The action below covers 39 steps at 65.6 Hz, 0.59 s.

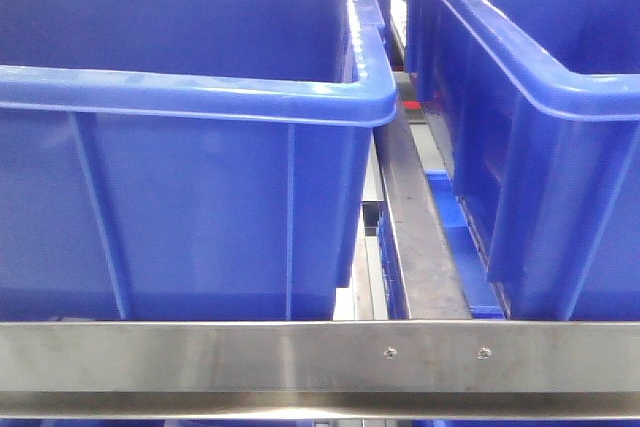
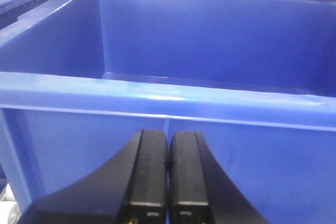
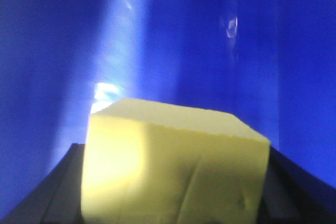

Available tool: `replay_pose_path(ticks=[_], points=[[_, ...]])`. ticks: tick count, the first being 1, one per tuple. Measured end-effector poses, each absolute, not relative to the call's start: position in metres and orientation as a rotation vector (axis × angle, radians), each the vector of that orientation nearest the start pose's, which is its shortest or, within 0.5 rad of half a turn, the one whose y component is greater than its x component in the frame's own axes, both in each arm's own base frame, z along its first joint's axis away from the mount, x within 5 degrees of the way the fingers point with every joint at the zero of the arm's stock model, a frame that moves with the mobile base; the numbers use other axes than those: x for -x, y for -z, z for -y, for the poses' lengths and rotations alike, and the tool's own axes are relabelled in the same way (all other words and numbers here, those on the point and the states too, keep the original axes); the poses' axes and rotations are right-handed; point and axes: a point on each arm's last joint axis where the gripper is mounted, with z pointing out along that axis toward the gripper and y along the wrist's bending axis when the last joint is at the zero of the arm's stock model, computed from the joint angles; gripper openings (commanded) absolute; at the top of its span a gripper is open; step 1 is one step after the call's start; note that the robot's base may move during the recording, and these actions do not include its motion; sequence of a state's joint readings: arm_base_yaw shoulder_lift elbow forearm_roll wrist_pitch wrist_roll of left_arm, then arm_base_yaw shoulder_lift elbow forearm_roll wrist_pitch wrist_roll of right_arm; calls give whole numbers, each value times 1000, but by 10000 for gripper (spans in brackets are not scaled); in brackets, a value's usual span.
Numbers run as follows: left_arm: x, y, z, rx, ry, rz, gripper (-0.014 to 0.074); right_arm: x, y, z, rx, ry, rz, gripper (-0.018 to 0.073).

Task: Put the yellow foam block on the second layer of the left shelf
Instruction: 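Extend the right gripper with the cube into the blue bin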

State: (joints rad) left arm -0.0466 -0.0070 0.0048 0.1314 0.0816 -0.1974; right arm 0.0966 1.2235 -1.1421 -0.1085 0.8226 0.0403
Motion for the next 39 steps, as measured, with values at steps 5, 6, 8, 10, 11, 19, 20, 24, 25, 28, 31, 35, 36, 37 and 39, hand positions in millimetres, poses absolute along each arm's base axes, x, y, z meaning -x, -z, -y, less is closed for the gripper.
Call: replay_pose_path(ticks=[5,6,8,10,11,19,20,24,25,28,31,35,36,37,39], points=[[-56,-205,2,24,81,-1563,136,-275,-342,-17,140,104,-2427,320],[-56,-205,2,24,81,-1563,136,-279,-338,-18,145,110,-2436,320],[-56,-205,2,24,81,-1563,136,-285,-334,-18,153,120,-2440,320],[-56,-205,2,24,81,-1563,136,-294,-324,-18,165,133,-2460,320],[-56,-205,2,24,81,-1563,136,-298,-320,-18,169,135,-2467,320],[-56,-205,2,24,81,-1563,136,-323,-290,-21,196,144,-2506,320],[-56,-205,2,24,81,-1563,136,-325,-286,-21,199,144,-2511,320],[-56,-205,2,24,81,-1563,136,-336,-270,-22,213,145,-2539,320],[-56,-205,2,24,81,-1563,136,-338,-266,-23,215,144,-2545,320],[-56,-205,2,24,81,-1563,136,-343,-256,-23,223,145,-2561,320],[-56,-205,2,24,81,-1563,136,-348,-246,-24,228,145,-2576,320],[-56,-205,2,24,81,-1563,136,-354,-233,-25,237,145,-2599,320],[-56,-205,2,24,81,-1563,136,-355,-231,-25,238,145,-2603,320],[-56,-205,2,24,81,-1563,136,-356,-229,-25,239,144,-2606,320],[-56,-205,2,24,81,-1563,136,-357,-226,-25,241,144,-2612,320]])
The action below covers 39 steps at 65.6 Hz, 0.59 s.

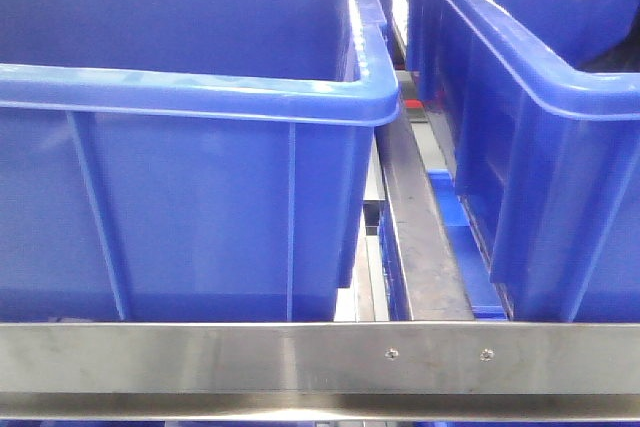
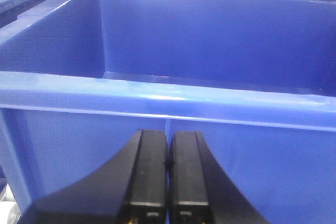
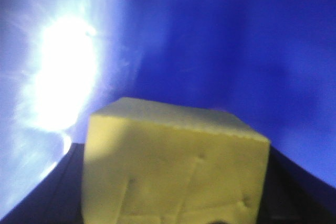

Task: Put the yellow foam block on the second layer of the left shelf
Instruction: 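Extend the right gripper with the cube into the blue bin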

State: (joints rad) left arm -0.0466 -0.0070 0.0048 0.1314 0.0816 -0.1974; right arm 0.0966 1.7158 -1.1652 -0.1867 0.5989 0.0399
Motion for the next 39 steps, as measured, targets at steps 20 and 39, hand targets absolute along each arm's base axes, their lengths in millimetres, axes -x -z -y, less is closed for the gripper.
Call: replay_pose_path(ticks=[20,39], points=[[-56,-205,2,24,81,-1563,136,-360,-220,-26,244,142,-2614,428],[-56,-205,2,24,81,-1563,136,-359,-219,-25,243,145,-2632,625]])
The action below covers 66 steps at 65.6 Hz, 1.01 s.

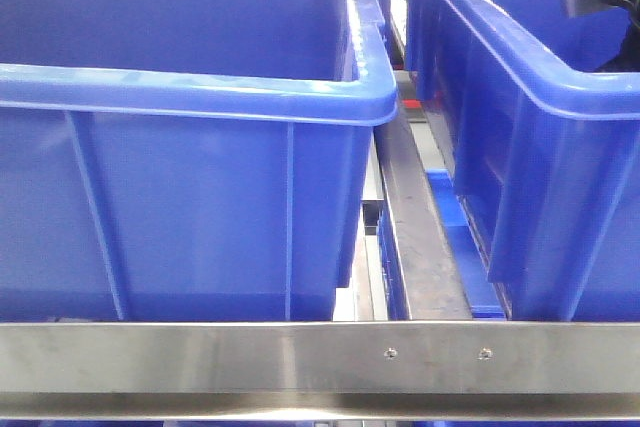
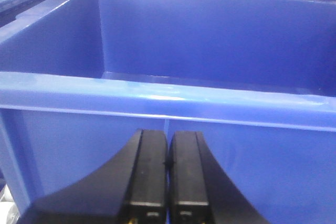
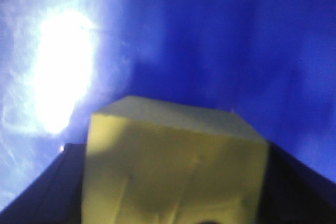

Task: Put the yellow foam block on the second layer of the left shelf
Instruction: 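Extend the right gripper with the cube into the blue bin, then open the right gripper to release the cube into the bin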

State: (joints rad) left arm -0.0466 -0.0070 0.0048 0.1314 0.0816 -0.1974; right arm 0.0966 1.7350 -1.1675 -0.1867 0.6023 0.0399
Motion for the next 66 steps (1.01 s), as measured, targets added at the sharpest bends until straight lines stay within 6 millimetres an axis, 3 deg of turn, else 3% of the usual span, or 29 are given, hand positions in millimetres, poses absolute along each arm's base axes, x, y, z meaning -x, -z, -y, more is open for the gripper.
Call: replay_pose_path(ticks=[11,22,34,45,56,62,66], points=[[-56,-205,2,24,81,-1563,136,-354,-234,-25,233,145,-2599,625],[-56,-205,2,24,81,-1563,136,-337,-276,-23,213,142,-2493,623],[-56,-205,2,24,81,-1563,136,-303,-323,-20,176,123,-2383,603],[-56,-205,2,24,81,-1563,136,-257,-344,-19,122,44,-2313,379],[-56,-205,2,24,81,-1563,136,-204,-343,-16,101,7,-2264,130],[-56,-205,2,24,81,-1563,136,-175,-338,-13,96,0,-2228,55],[-56,-205,2,24,81,-1563,136,-158,-332,-12,94,-3,-2205,57]])
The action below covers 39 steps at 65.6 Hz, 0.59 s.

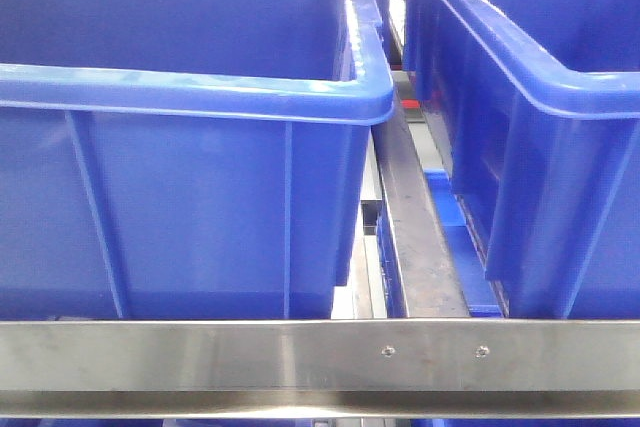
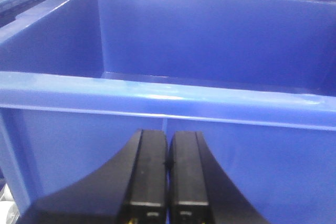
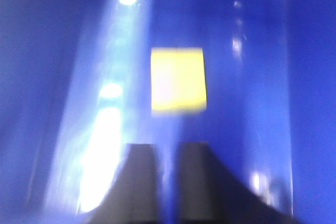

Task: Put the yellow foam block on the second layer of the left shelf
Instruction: 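Open the right gripper to release the cube into the bin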

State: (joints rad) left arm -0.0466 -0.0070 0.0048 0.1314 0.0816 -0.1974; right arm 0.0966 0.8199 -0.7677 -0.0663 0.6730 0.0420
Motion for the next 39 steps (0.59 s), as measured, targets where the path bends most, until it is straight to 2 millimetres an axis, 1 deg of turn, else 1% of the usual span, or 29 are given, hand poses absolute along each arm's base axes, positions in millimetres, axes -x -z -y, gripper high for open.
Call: replay_pose_path(ticks=[9,18,29,39], points=[[-56,-205,2,24,81,-1563,136,-121,-323,-8,90,-9,-2112,57],[-56,-205,2,24,81,-1563,136,-95,-315,-6,85,-14,-2026,57],[-56,-205,2,24,81,-1563,136,-78,-316,-4,80,-17,-1967,57],[-56,-205,2,24,81,-1563,136,-76,-315,-4,80,-17,-1962,57]])
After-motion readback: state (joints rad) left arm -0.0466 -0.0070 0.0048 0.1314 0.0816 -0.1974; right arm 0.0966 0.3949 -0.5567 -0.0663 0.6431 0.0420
